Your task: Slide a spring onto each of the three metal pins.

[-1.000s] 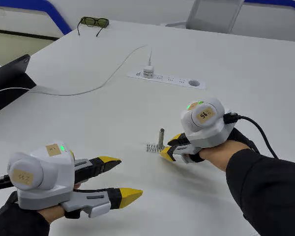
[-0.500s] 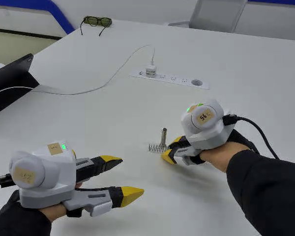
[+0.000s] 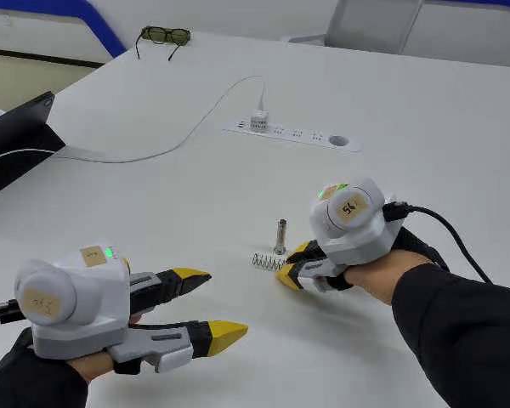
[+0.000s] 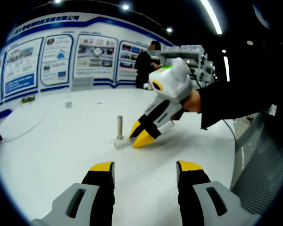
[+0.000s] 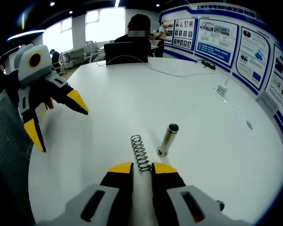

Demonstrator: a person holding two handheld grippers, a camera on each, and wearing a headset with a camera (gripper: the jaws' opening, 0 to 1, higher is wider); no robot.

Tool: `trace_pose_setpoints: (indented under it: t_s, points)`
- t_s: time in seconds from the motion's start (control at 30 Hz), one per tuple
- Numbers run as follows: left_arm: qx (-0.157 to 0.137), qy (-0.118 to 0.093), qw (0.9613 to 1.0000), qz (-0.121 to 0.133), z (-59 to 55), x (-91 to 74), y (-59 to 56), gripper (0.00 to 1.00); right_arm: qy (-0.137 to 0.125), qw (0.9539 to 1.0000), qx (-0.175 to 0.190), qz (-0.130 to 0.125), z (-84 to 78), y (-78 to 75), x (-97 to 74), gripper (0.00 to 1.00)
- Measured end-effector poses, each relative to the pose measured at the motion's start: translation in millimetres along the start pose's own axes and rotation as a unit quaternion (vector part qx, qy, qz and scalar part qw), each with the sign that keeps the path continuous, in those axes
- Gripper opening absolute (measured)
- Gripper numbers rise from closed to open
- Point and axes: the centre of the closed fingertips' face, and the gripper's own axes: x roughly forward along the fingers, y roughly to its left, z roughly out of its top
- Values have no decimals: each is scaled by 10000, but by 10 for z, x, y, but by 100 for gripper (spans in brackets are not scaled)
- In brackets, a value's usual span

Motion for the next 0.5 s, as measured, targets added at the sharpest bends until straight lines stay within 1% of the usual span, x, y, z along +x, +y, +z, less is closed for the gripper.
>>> trace_pose_setpoints:
  t_s: [0.17,0.5]
  points:
    - [1,6,10000,-6,-1,1,-2,53,13,10000,-59,9,-9,26,-8,16]
    - [13,29,10000,-16,-5,-2,-11,53,-32,10000,-60,-11,-9,36,-11,14]
